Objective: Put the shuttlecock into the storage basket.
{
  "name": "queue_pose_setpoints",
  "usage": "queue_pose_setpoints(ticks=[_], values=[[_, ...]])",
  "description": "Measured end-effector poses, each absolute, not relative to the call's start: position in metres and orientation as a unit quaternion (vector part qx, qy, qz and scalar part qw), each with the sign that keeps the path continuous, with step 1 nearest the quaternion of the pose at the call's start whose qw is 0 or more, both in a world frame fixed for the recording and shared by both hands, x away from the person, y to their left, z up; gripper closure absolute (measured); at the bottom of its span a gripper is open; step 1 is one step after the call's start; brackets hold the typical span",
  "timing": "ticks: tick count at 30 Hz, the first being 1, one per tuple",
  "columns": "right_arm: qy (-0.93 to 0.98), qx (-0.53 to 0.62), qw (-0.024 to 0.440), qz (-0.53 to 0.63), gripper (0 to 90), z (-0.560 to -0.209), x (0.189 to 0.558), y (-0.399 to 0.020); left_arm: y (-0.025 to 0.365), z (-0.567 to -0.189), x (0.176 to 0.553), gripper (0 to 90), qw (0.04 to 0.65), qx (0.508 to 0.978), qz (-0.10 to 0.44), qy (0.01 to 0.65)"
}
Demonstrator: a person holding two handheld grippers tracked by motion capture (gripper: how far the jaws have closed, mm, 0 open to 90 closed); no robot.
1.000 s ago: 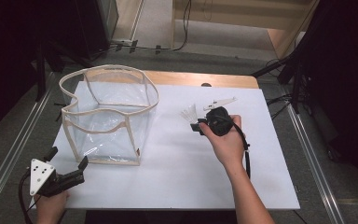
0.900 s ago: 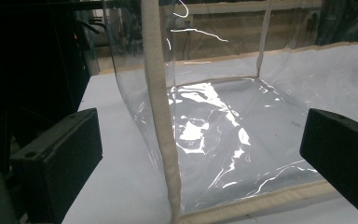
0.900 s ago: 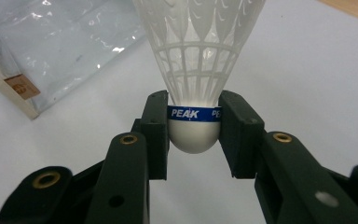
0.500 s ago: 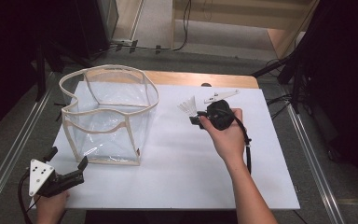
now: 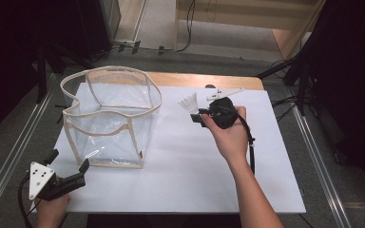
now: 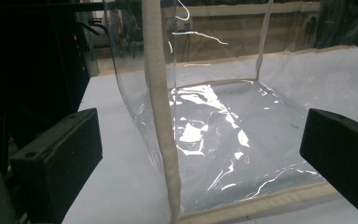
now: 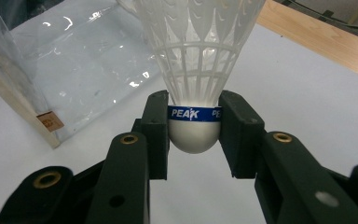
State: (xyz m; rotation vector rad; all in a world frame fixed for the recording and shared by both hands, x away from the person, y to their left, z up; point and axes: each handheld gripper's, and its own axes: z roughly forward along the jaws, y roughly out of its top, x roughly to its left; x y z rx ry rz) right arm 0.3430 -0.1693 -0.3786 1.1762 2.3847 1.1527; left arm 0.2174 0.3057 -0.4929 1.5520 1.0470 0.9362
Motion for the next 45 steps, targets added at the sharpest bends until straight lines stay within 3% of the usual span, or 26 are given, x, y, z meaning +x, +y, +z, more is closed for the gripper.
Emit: queue_pose_setpoints(ticks=[45], values=[[0.809,0.361,0.144,0.442,62.9,-0.333,0.354,-0.140,0.306,-0.493,0.218,0.0,0.502,0.641,0.384,0.435]])
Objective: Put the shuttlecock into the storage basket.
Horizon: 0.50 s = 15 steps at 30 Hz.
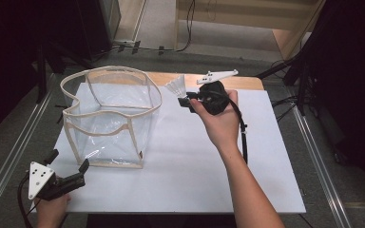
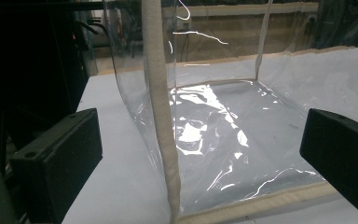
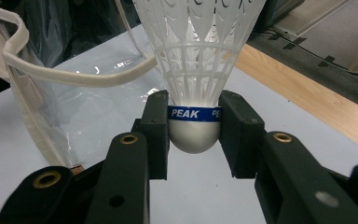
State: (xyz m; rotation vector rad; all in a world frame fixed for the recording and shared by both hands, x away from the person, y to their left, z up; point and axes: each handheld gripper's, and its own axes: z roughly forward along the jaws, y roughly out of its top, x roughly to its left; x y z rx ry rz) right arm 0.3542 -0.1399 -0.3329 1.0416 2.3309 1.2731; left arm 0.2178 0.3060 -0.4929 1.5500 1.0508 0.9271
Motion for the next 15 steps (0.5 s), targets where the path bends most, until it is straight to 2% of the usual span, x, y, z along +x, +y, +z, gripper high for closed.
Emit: queue_pose_setpoints(ticks=[15], values=[[0.810,0.344,0.139,0.453,62.8,-0.332,0.357,-0.123,0.306,-0.493,0.218,0.0,0.502,0.641,0.384,0.435]])
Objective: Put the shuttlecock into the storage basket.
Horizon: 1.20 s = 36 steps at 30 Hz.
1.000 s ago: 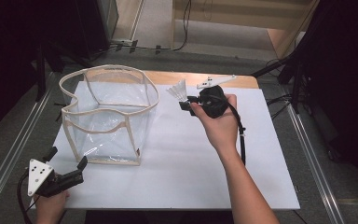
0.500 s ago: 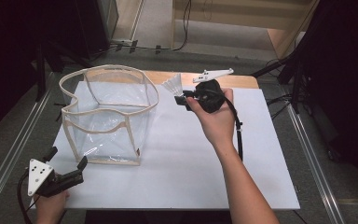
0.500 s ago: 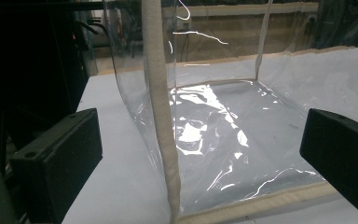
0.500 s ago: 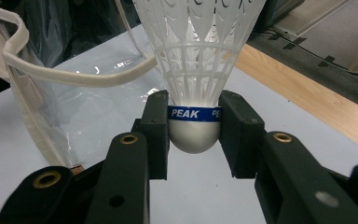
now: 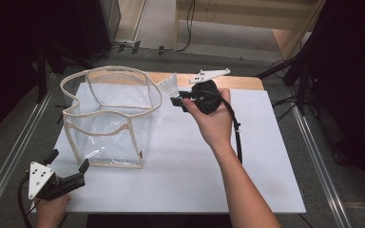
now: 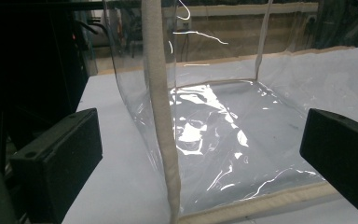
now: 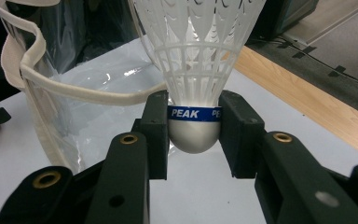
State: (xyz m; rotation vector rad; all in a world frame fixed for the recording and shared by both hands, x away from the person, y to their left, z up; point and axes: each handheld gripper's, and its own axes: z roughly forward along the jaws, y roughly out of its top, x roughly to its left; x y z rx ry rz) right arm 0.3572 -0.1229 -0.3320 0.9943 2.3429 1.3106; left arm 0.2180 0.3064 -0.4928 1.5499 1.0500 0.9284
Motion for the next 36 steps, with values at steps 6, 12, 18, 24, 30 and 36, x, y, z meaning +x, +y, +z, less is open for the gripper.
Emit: queue_pose_setpoints(ticks=[6,12,18,24,30,36], values=[[0.814,0.335,0.137,0.455,62.8,-0.331,0.358,-0.117,0.306,-0.493,0.218,0.0,0.501,0.642,0.384,0.435],[0.813,0.329,0.136,0.460,62.8,-0.328,0.358,-0.112,0.306,-0.493,0.218,0.0,0.500,0.642,0.385,0.435],[0.814,0.322,0.135,0.463,62.8,-0.327,0.359,-0.103,0.306,-0.493,0.218,0.0,0.500,0.643,0.384,0.435],[0.815,0.318,0.131,0.465,62.8,-0.326,0.361,-0.096,0.306,-0.493,0.218,0.0,0.501,0.641,0.387,0.435],[0.816,0.311,0.130,0.469,62.8,-0.325,0.362,-0.089,0.306,-0.493,0.218,0.0,0.500,0.643,0.385,0.434],[0.817,0.307,0.126,0.472,62.6,-0.326,0.363,-0.082,0.306,-0.493,0.218,0.0,0.500,0.643,0.385,0.434]])
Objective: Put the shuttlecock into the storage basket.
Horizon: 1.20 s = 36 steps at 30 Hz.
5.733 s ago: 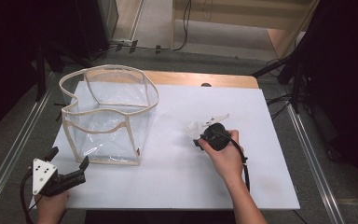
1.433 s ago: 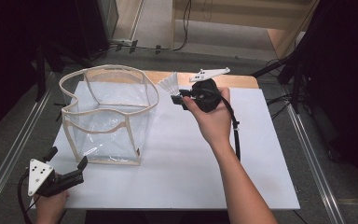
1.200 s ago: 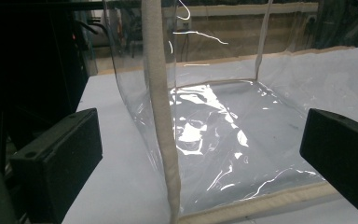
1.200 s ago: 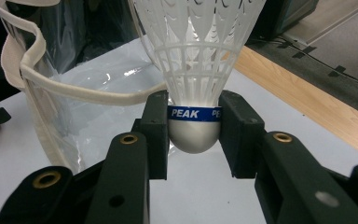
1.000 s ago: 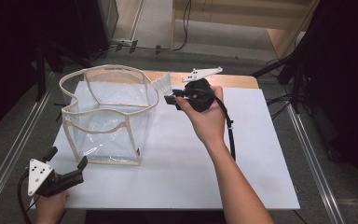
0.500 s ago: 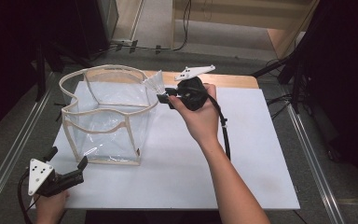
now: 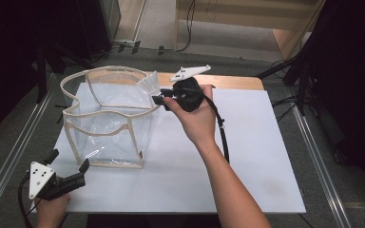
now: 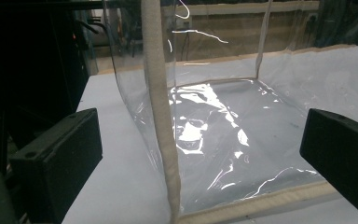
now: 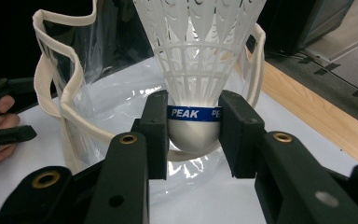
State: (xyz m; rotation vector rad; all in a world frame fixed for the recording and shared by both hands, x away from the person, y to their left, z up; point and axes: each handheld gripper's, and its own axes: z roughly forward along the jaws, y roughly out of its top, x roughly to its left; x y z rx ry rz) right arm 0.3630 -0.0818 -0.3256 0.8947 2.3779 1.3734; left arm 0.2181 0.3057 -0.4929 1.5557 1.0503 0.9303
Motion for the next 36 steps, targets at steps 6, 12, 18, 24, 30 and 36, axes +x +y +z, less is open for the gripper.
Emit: queue_pose_setpoints(ticks=[6,12,18,24,30,36], values=[[0.812,0.311,0.124,0.478,62.1,-0.329,0.367,-0.078,0.306,-0.493,0.218,0.0,0.500,0.643,0.385,0.435],[0.805,0.305,0.105,0.498,26.1,-0.332,0.367,-0.080,0.306,-0.493,0.218,0.0,0.500,0.643,0.384,0.435],[0.800,0.298,0.111,0.509,4.4,-0.333,0.361,-0.093,0.306,-0.493,0.218,0.0,0.499,0.644,0.384,0.435],[0.801,0.299,0.121,0.504,0.0,-0.337,0.356,-0.102,0.306,-0.493,0.218,0.0,0.499,0.644,0.384,0.435],[0.797,0.299,0.117,0.511,0.0,-0.345,0.351,-0.114,0.306,-0.493,0.219,0.0,0.499,0.644,0.384,0.435],[0.796,0.302,0.117,0.511,0.0,-0.353,0.348,-0.124,0.306,-0.493,0.219,0.0,0.499,0.643,0.385,0.436]])
